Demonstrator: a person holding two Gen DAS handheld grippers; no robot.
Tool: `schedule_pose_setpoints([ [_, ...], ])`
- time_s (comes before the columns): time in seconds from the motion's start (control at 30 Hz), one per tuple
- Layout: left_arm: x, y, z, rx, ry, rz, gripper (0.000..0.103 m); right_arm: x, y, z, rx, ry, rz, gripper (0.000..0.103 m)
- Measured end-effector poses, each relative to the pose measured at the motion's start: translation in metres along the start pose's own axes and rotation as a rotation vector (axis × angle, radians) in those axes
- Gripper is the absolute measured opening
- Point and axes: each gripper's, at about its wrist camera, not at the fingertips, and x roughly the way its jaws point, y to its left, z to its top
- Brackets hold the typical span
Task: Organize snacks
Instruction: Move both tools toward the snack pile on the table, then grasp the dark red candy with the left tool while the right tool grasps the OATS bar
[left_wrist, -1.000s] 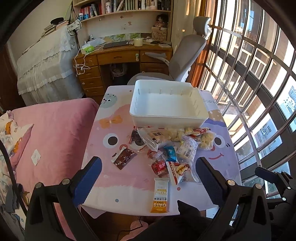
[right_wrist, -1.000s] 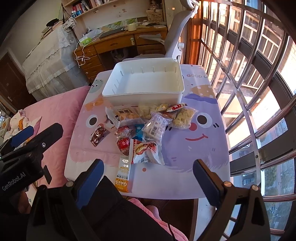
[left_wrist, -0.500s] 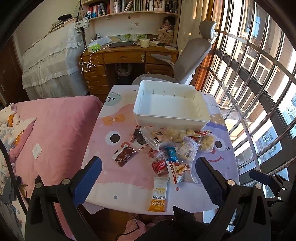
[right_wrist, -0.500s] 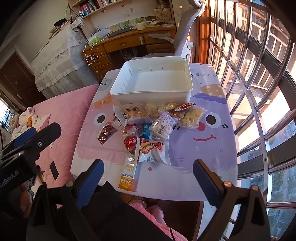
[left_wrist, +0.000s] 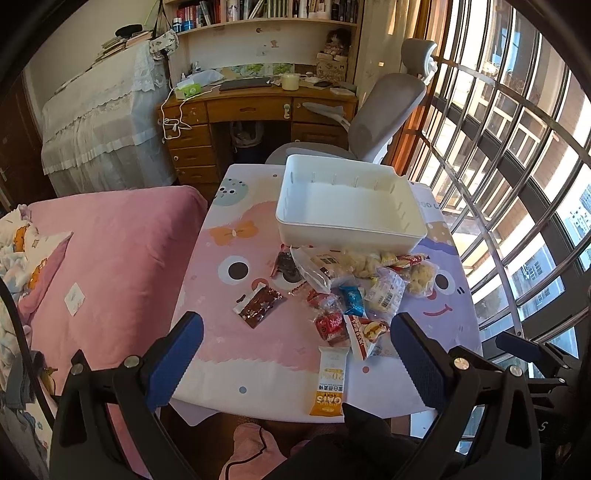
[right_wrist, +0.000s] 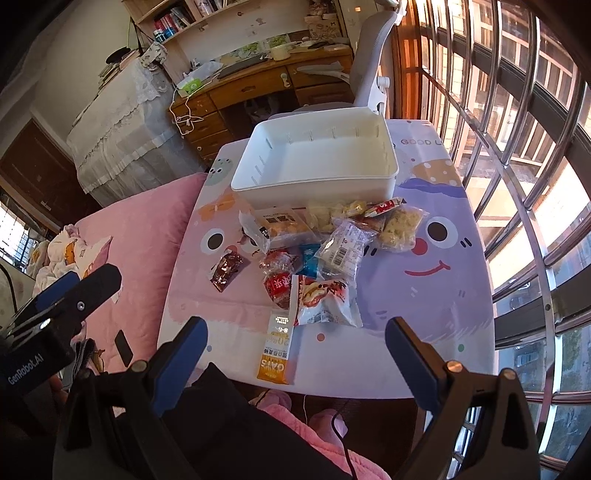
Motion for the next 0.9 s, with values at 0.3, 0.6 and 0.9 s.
schedule_pose_setpoints([
  [0.3, 0.013, 0.046, 0.022, 0.071, -0.014, -0.091, 0.101, 0.006, 0.030, -0.001, 0.114, -0.042, -0.062, 0.098],
  [0.6, 0.038, 0.078, 0.045, 0.240, -0.018, -0.169, 0.101, 0.022, 0.063, -0.011, 0.234, -0.080, -0.143, 0.098],
  [0.9, 0.082, 0.102, 0.051, 0.390, 0.053, -0.237, 0.101, 0.050, 0.086, -0.028, 0.329, -0.115, -0.275, 0.097],
])
